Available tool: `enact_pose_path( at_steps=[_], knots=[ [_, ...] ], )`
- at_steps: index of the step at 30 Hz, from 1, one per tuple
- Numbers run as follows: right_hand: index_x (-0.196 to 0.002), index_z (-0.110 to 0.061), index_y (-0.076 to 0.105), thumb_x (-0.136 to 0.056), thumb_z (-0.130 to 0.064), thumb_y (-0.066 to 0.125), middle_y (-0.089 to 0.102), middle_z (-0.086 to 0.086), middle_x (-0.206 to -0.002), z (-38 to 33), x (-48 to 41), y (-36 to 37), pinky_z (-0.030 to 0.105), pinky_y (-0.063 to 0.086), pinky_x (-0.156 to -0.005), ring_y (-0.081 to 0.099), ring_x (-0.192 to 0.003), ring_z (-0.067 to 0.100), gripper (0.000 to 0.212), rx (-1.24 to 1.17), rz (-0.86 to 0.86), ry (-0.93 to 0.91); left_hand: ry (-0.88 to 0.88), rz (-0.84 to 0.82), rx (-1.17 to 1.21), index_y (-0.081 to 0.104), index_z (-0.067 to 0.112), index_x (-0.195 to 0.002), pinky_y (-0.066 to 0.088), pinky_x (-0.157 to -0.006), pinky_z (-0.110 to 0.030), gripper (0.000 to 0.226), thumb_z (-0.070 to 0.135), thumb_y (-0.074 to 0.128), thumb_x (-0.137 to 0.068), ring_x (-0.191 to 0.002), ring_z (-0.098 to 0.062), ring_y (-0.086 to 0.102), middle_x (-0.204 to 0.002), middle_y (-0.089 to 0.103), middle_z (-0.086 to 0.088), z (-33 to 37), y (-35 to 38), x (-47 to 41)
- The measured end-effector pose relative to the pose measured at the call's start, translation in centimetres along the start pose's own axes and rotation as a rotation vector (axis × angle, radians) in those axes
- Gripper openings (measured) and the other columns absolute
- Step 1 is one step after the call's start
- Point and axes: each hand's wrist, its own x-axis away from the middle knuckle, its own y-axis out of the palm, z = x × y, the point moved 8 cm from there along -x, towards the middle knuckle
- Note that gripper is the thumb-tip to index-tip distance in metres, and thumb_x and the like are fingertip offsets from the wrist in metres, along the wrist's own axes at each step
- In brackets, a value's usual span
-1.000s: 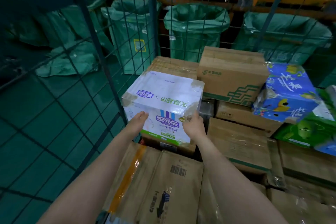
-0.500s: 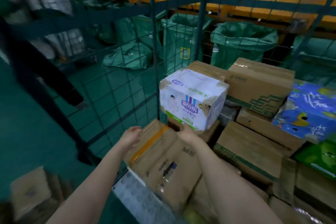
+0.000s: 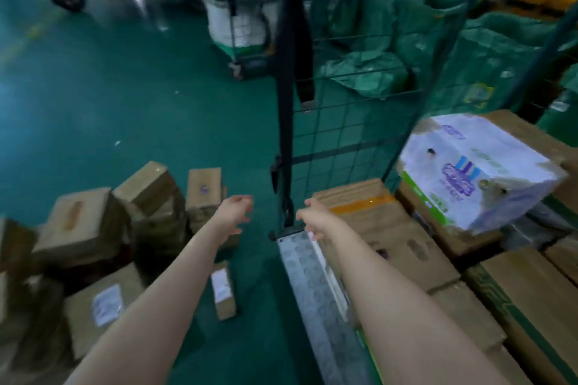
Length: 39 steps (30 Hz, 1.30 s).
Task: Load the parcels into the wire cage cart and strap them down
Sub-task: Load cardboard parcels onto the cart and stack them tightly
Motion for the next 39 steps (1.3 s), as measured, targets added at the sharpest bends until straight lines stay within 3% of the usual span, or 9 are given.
enact_pose_path(
  at_steps=[2, 5, 9, 13, 17, 21, 25, 30, 39],
  knots=[
    [-0.146, -0.016, 0.025, -0.092, -0.016, 0.048, 0.042, 0.01, -0.138, -1.6, 0.3, 3.4, 0.035, 0.048, -0.078, 0.055, -0.1, 0.025, 0.058, 0.023, -0.057, 0.002, -0.023, 0.036, 0.074, 0.051, 0.013, -0.127, 0.036, -0.063, -0.025, 0.03, 0.016, 0.037, -0.1, -0.073, -0.016, 0.052, -0.099, 0.054, -0.004, -2.3, -3.3, 0.9],
    [-0.146, -0.016, 0.025, -0.093, -0.016, 0.046, 0.042, 0.01, -0.138, -4.5, 1.3, 10.0, 0.039, 0.047, -0.09, 0.056, -0.113, 0.028, 0.057, 0.11, -0.156, -0.02, -0.07, 0.112, 0.124, 0.052, 0.016, -0.125, 0.038, -0.078, -0.031, 0.029, 0.019, 0.038, -0.1, -0.091, -0.02, 0.055, -0.109, 0.057, -0.004, -6.5, -9.4, 2.9],
    [-0.146, -0.013, 0.025, -0.094, -0.014, 0.044, 0.038, 0.011, -0.143, -7.5, 3.9, 19.4, 0.041, 0.046, -0.09, 0.053, -0.116, 0.029, 0.055, 0.198, -0.309, -0.072, -0.15, 0.204, 0.14, 0.054, 0.02, -0.121, 0.043, -0.079, -0.032, 0.028, 0.028, 0.036, -0.101, -0.096, -0.018, 0.056, -0.118, 0.06, -0.001, -13.1, -17.0, 5.6],
    [-0.149, -0.017, 0.02, -0.096, -0.015, 0.042, 0.033, 0.008, -0.148, -9.8, 6.9, 29.3, 0.039, 0.046, -0.09, 0.053, -0.119, 0.028, 0.058, 0.287, -0.442, -0.099, -0.228, 0.302, 0.16, 0.054, 0.018, -0.125, 0.042, -0.082, -0.033, 0.032, 0.029, 0.038, -0.1, -0.097, -0.02, 0.057, -0.113, 0.06, -0.001, -20.2, -24.5, 8.9],
    [-0.146, -0.014, 0.026, -0.096, -0.016, 0.041, 0.039, 0.008, -0.143, -12.4, 9.7, 38.0, 0.041, 0.046, -0.093, 0.052, -0.119, 0.029, 0.052, 0.347, -0.525, -0.146, -0.27, 0.384, 0.207, 0.057, 0.016, -0.113, 0.042, -0.081, -0.031, 0.025, 0.022, 0.039, -0.098, -0.09, -0.021, 0.057, -0.107, 0.062, -0.003, -26.1, -31.4, 12.3],
    [-0.147, -0.016, 0.026, -0.097, -0.017, 0.041, 0.038, 0.009, -0.143, -14.6, 12.2, 45.9, 0.039, 0.043, -0.094, 0.05, -0.119, 0.027, 0.051, 0.385, -0.572, -0.185, -0.293, 0.458, 0.246, 0.057, 0.017, -0.116, 0.042, -0.064, -0.027, 0.025, 0.017, 0.04, -0.097, -0.086, -0.02, 0.057, -0.113, 0.063, -0.007, -30.4, -37.7, 15.9],
    [-0.146, -0.018, 0.027, -0.097, -0.017, 0.043, 0.039, 0.008, -0.143, -15.9, 14.8, 52.1, 0.038, 0.045, -0.089, 0.053, -0.112, 0.025, 0.052, 0.452, -0.646, -0.203, -0.321, 0.518, 0.281, 0.057, 0.015, -0.12, 0.041, -0.059, -0.026, 0.03, 0.013, 0.04, -0.095, -0.088, -0.018, 0.057, -0.108, 0.061, -0.004, -34.0, -42.0, 18.8],
    [-0.149, -0.017, 0.023, -0.099, -0.017, 0.039, 0.037, 0.009, -0.144, -16.9, 17.4, 59.3, 0.038, 0.046, -0.092, 0.052, -0.116, 0.026, 0.052, 0.609, -0.722, -0.208, -0.423, 0.548, 0.422, 0.055, 0.02, -0.12, 0.04, -0.081, -0.032, 0.029, 0.017, 0.039, -0.096, -0.098, -0.019, 0.054, -0.11, 0.058, 0.0, -40.4, -45.6, 21.9],
    [-0.146, -0.016, 0.028, -0.097, -0.015, 0.041, 0.041, 0.011, -0.141, -21.8, 20.3, 76.1, 0.04, 0.046, -0.095, 0.052, -0.119, 0.03, 0.05, 0.723, -0.867, -0.26, -0.522, 0.72, 0.546, 0.054, 0.018, -0.126, 0.042, -0.083, -0.033, 0.034, 0.013, 0.043, -0.094, -0.098, -0.02, 0.054, -0.114, 0.054, -0.002, -48.8, -57.7, 24.6]
  ],
)
